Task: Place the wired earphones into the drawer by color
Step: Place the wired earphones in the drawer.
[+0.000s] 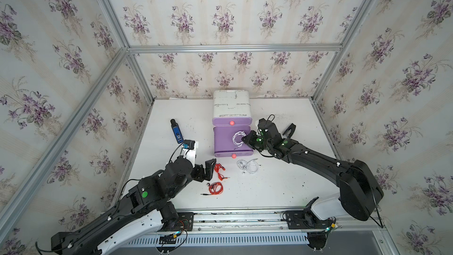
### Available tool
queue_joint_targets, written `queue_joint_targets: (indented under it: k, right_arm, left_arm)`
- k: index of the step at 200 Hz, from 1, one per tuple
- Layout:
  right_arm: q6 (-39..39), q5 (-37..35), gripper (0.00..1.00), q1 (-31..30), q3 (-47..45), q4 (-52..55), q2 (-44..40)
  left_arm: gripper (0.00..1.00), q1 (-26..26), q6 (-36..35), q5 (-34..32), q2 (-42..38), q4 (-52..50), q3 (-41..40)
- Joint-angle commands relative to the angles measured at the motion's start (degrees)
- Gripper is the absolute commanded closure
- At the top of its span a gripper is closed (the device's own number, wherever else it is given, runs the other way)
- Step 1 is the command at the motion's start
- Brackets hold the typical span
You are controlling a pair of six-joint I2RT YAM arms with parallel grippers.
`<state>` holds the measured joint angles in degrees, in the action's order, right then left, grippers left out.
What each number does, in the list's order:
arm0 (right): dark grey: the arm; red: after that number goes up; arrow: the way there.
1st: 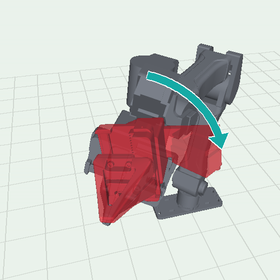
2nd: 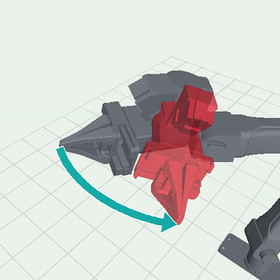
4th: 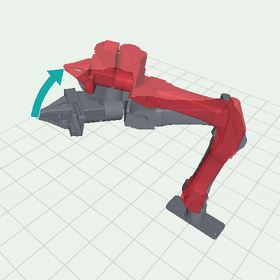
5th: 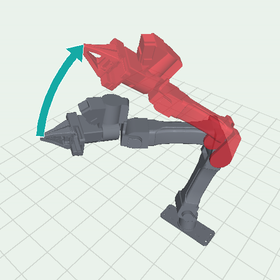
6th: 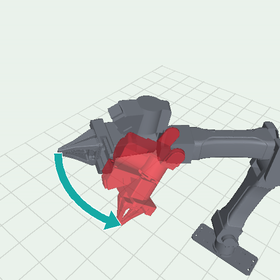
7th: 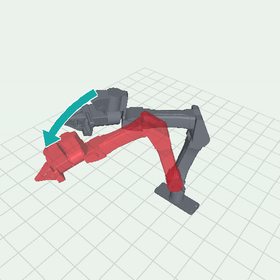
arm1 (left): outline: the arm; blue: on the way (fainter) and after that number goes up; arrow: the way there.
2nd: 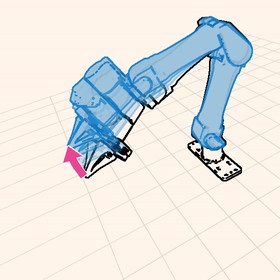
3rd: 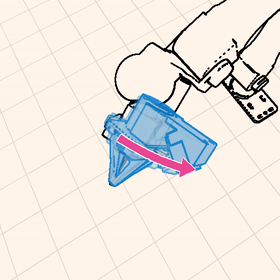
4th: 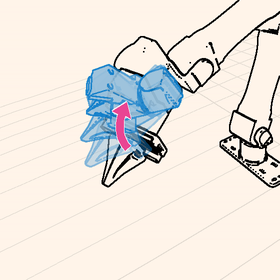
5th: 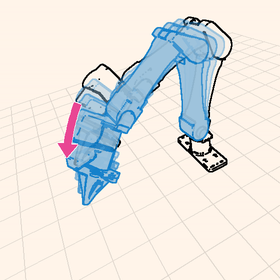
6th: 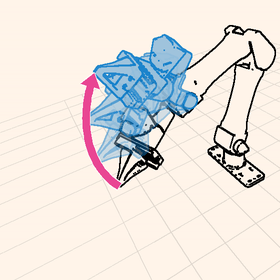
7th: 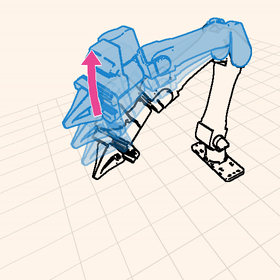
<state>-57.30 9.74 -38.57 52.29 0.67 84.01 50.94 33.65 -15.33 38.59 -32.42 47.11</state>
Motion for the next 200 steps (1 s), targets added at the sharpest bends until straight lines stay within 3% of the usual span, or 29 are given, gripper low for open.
queue_joint_targets:
  k: [1,34,56,87,140,179,200]
  right_arm:
    - [-0.4,-1.7,1.00,0.2,-0.8,-2.9,0.2]
    - [-0.3,-1.8,1.00,0.5,0.2,-3.7,2.2]
    - [-0.1,-1.7,0.88,0.5,0.8,-2.7,2.8]
    - [0.0,-1.7,0.69,0.4,0.8,-2.0,2.4]
    - [2.1,-1.6,0.58,0.5,1.6,1.8,-1.0]
    - [8.4,-7.4,0.57,1.1,4.2,18.1,-11.1]
    - [8.2,-9.4,0.57,3.1,1.1,28.7,-16.4]
  left_arm:
    - [0.00,-6.2,-4.7,10.3,5.2,8.3,3.3]
    - [0.00,-16.2,-6.9,21.1,14.2,15.3,7.8]
    - [0.00,-21.0,-8.3,27.2,20.7,15.2,13.6]
    - [0.00,-23.0,-9.1,30.5,26.2,15.0,17.4]
    - [0.00,-23.2,-7.3,32.2,23.1,15.1,14.0]
    - [0.00,-23.2,-6.3,35.4,16.1,10.9,8.8]
    - [0.00,-23.2,-5.3,37.5,12.4,8.3,5.5]
